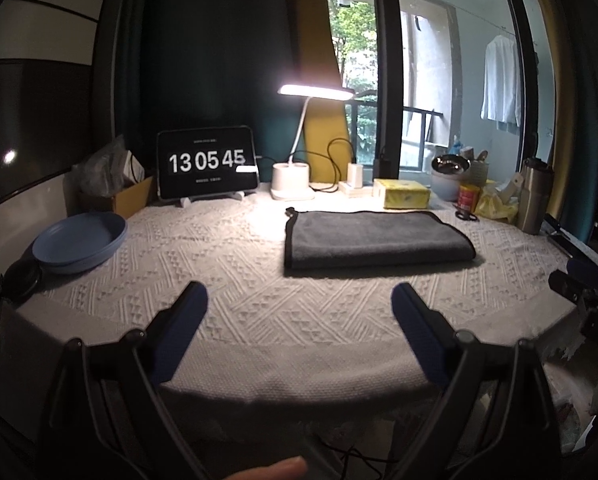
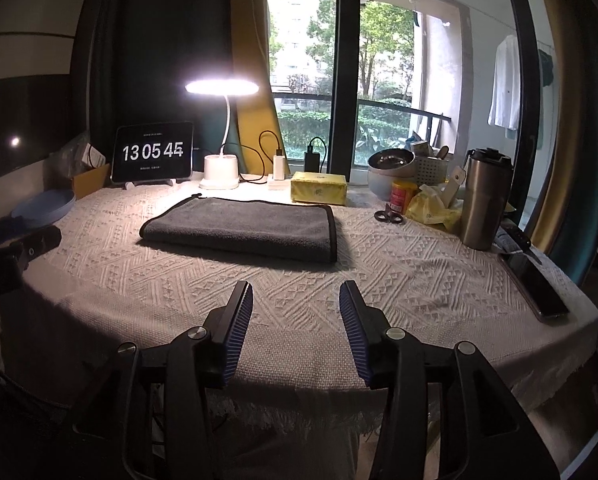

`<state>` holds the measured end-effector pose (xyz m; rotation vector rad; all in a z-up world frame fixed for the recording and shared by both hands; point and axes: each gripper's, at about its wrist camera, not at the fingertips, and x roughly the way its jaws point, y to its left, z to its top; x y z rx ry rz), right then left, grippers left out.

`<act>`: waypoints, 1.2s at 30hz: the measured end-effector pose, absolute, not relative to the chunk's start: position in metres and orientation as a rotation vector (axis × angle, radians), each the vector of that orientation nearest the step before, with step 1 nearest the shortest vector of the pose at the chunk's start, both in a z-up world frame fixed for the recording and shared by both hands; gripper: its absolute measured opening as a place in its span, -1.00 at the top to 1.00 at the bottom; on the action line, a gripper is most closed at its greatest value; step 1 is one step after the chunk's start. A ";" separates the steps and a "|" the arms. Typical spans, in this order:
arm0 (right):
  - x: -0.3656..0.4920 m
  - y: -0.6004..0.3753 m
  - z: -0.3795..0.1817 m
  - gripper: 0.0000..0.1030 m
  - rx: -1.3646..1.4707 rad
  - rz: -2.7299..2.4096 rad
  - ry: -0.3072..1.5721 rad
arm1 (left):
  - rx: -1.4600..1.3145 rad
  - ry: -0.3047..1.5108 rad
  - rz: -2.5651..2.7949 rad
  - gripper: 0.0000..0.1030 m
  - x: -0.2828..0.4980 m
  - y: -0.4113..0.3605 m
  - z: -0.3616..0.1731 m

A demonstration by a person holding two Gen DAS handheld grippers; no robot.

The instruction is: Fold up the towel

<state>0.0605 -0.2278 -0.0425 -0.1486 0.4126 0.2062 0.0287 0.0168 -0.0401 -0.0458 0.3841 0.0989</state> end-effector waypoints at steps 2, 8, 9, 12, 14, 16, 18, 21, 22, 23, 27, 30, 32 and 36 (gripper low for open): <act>0.061 -0.226 -0.041 0.07 -0.155 0.209 0.400 | -0.040 0.376 0.099 -0.87 0.028 0.016 -0.040; 0.063 -0.221 -0.043 0.07 -0.158 0.224 0.393 | -0.029 0.370 0.103 -0.90 0.026 0.015 -0.041; 0.064 -0.221 -0.043 0.07 -0.158 0.225 0.394 | -0.030 0.369 0.105 -0.90 0.026 0.016 -0.041; 0.064 -0.220 -0.043 0.07 -0.159 0.223 0.392 | -0.032 0.369 0.110 -0.91 0.026 0.017 -0.042; 0.064 -0.220 -0.043 0.07 -0.158 0.223 0.394 | -0.033 0.371 0.110 -0.91 0.026 0.018 -0.042; 0.065 -0.219 -0.043 0.07 -0.159 0.222 0.392 | -0.034 0.370 0.112 -0.91 0.025 0.018 -0.043; 0.065 -0.219 -0.044 0.06 -0.160 0.220 0.391 | -0.033 0.371 0.112 -0.91 0.025 0.019 -0.044; 0.066 -0.219 -0.044 0.06 -0.155 0.218 0.391 | -0.031 0.369 0.111 -0.91 0.025 0.019 -0.044; 0.066 -0.220 -0.045 0.06 -0.154 0.217 0.392 | -0.031 0.370 0.110 -0.91 0.025 0.019 -0.045; 0.066 -0.220 -0.045 0.06 -0.153 0.217 0.392 | -0.030 0.373 0.110 -0.91 0.025 0.019 -0.045; 0.067 -0.220 -0.047 0.06 -0.151 0.220 0.396 | -0.029 0.380 0.104 -0.91 0.026 0.018 -0.046; 0.067 -0.220 -0.048 0.06 -0.152 0.221 0.399 | -0.025 0.384 0.102 -0.91 0.027 0.017 -0.047; 0.067 -0.220 -0.048 0.06 -0.152 0.220 0.398 | -0.024 0.388 0.101 -0.91 0.028 0.017 -0.048; 0.067 -0.220 -0.050 0.06 -0.149 0.221 0.403 | -0.022 0.396 0.108 -0.91 0.030 0.019 -0.050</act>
